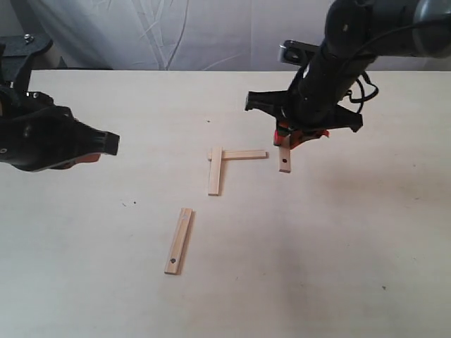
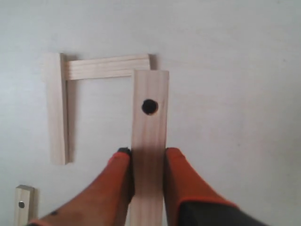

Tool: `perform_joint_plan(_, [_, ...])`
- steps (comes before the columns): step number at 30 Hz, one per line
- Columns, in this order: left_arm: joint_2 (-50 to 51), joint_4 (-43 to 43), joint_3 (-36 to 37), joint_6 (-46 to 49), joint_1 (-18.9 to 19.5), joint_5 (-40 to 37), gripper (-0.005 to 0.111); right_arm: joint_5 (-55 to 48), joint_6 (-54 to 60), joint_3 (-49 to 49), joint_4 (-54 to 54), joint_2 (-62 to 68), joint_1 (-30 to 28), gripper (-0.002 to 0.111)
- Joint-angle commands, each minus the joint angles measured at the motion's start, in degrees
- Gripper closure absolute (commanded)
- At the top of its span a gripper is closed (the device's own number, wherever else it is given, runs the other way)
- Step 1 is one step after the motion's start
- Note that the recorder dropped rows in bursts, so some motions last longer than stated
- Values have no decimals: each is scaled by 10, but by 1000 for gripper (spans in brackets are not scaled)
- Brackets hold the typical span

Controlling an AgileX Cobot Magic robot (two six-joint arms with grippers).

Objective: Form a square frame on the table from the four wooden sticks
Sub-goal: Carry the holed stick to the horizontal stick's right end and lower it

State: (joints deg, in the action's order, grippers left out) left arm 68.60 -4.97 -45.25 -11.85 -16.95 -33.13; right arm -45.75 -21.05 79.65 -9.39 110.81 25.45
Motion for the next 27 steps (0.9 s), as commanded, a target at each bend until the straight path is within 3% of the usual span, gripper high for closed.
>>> perform_joint_plan(1, [-5,19,3,-30,28,13,107,-38,11,67,15,52,20,108])
perform_joint_plan(10, [-5,19,3,-30,32,19,107,-65,11,150,28,148,36,108])
perform_joint_plan(27, [-5,20,3,-30,32,19,107,-51,-57,160,90,181,45,108])
